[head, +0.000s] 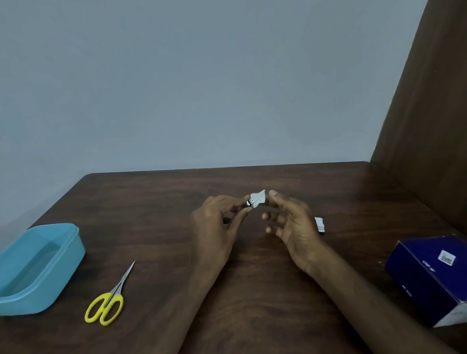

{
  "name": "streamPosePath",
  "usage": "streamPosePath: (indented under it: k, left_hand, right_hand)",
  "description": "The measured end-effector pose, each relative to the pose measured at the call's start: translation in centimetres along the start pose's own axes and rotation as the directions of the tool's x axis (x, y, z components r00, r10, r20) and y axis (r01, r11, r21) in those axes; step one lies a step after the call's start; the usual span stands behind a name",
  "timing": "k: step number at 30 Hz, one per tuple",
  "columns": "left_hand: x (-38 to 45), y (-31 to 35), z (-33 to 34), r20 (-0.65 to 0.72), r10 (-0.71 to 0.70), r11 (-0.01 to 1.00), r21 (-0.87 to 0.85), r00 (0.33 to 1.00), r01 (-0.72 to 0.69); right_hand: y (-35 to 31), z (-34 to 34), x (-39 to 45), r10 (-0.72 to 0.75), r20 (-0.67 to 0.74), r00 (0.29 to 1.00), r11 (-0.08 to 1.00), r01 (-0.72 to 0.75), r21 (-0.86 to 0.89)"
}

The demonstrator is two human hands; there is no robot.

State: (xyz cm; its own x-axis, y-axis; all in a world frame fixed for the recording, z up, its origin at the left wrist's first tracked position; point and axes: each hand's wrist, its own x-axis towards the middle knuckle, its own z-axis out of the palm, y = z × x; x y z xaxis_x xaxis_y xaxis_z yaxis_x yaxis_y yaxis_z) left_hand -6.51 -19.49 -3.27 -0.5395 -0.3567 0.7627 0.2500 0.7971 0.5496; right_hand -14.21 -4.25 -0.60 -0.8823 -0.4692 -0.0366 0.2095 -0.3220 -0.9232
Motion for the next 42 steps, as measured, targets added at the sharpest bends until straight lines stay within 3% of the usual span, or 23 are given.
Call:
streamPosePath:
  k: [3,8,13,17,20,23,26,29,33,42]
  left_hand:
    - [0.0,-0.1,0.0,0.013,0.004,1.0,0.004,1.0,-0.004]
    - [0.0,0.0,0.0,0.007,-0.015,1.0,-0.007,1.0,0.015]
    - [0.0,0.2,0.0,0.017,0.003,1.0,0.006,1.0,-0.003]
    - [0.0,0.3,-0.1,0.044,-0.096,0.994,-0.054,0.994,0.098]
    - [0.2,0.5,-0.3,0.144,-0.247,0.938,-0.212,0.958,0.274]
    - [0.5,0.7,-0.3,0.219,-0.378,0.826,-0.359,0.9,0.434]
    - [0.7,0.8,-0.3,0.265,-0.418,0.754,-0.432,0.869,0.495]
    - [0.5,0.5,-0.5,0.291,-0.404,0.737,-0.458,0.867,0.497]
    - [0.8,0.2,-0.6,0.275,-0.444,0.695,-0.495,0.853,0.522]
    - [0.9,0.1,-0.7,0.291,-0.491,0.614,-0.554,0.822,0.562]
  right_hand:
    - [-0.1,-0.4,0.3,0.005,-0.029,1.0,0.999,-0.003,0.051]
    - [0.3,0.0,0.1,-0.007,0.032,0.999,0.997,0.009,-0.072]
    - [0.2,-0.3,0.3,-0.035,-0.016,0.999,0.999,0.035,0.004]
    - [1.4,-0.2,0.5,-0.16,0.041,0.986,0.962,0.165,-0.218]
    - [1.9,-0.8,1.0,-0.353,-0.042,0.935,0.865,0.309,-0.395]
    - [1.8,-1.5,1.1,-0.581,-0.044,0.813,0.654,0.434,-0.62]
    - [1.6,-1.3,0.5,-0.712,0.126,0.691,0.411,0.555,-0.723]
    - [2.1,-1.0,0.1,-0.673,0.324,0.665,0.273,0.63,-0.727]
    - [1.8,-1.4,-0.2,-0.641,0.388,0.662,0.195,0.63,-0.752]
    - [1.9,-1.0,-0.8,-0.65,0.419,0.634,0.148,0.647,-0.748]
